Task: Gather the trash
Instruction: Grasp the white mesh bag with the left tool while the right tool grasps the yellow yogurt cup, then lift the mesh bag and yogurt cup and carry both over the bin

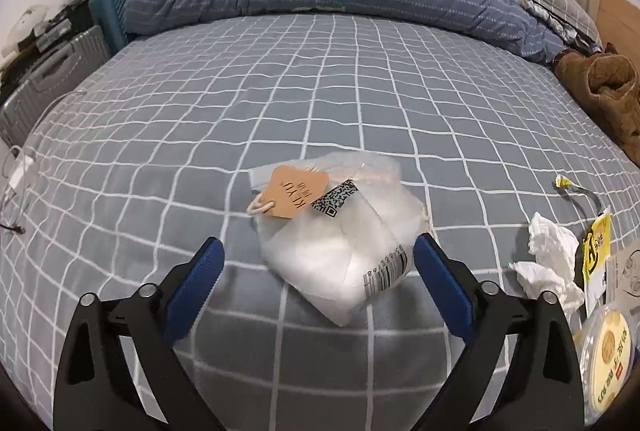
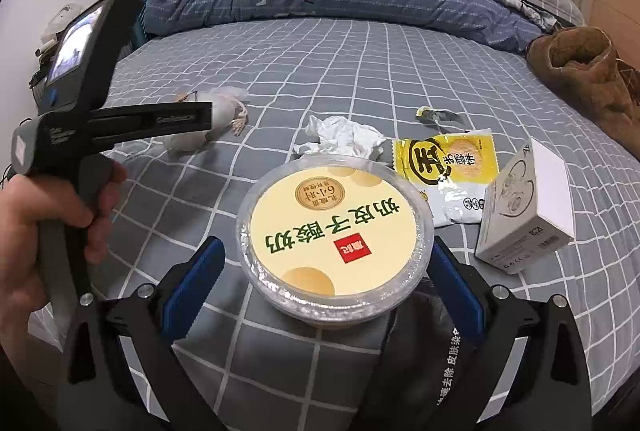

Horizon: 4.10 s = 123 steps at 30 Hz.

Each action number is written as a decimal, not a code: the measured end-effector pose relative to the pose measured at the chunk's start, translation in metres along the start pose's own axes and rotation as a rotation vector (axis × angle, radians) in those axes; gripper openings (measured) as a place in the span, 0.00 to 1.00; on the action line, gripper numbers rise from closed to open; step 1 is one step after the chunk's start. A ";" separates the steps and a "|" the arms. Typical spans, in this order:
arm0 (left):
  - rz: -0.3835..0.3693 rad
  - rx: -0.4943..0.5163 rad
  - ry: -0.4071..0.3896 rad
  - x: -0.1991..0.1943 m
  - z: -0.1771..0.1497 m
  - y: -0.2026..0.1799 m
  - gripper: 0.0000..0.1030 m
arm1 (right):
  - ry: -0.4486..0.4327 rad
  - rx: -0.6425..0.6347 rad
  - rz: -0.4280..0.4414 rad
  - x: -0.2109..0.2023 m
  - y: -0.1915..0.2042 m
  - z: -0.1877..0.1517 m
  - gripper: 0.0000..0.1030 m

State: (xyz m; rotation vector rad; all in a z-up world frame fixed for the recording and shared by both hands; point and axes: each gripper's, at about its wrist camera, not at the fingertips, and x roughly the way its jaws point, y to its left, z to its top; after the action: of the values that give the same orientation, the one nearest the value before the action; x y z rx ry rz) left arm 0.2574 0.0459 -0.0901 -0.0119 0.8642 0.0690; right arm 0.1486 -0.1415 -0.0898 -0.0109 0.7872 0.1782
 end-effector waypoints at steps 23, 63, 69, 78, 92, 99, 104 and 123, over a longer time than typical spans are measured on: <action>-0.006 0.024 0.013 0.012 -0.005 -0.011 0.59 | 0.038 0.007 -0.021 0.011 -0.008 -0.002 0.70; -0.051 0.018 -0.060 -0.110 -0.052 -0.019 0.56 | -0.092 0.025 -0.036 -0.063 -0.023 -0.003 0.70; -0.058 0.019 -0.066 -0.127 -0.066 -0.020 0.56 | -0.093 0.030 -0.044 -0.075 -0.024 -0.015 0.70; -0.064 0.018 -0.054 -0.148 -0.094 -0.019 0.56 | -0.100 0.018 -0.047 -0.096 -0.014 -0.031 0.70; -0.079 0.003 -0.055 -0.196 -0.143 -0.013 0.56 | -0.105 0.025 -0.035 -0.135 -0.004 -0.062 0.70; -0.095 -0.006 -0.053 -0.225 -0.173 -0.015 0.56 | -0.105 0.030 -0.025 -0.160 -0.004 -0.085 0.70; -0.112 -0.012 -0.047 -0.243 -0.195 -0.019 0.56 | -0.094 0.048 -0.021 -0.176 -0.010 -0.102 0.70; -0.127 -0.008 0.034 -0.279 -0.271 -0.031 0.55 | -0.026 0.033 -0.029 -0.216 -0.004 -0.173 0.70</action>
State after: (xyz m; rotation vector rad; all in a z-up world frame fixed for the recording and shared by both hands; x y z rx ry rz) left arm -0.1269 -0.0114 -0.0548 -0.0750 0.8948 -0.0467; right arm -0.1221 -0.1925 -0.0597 0.0113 0.7637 0.1370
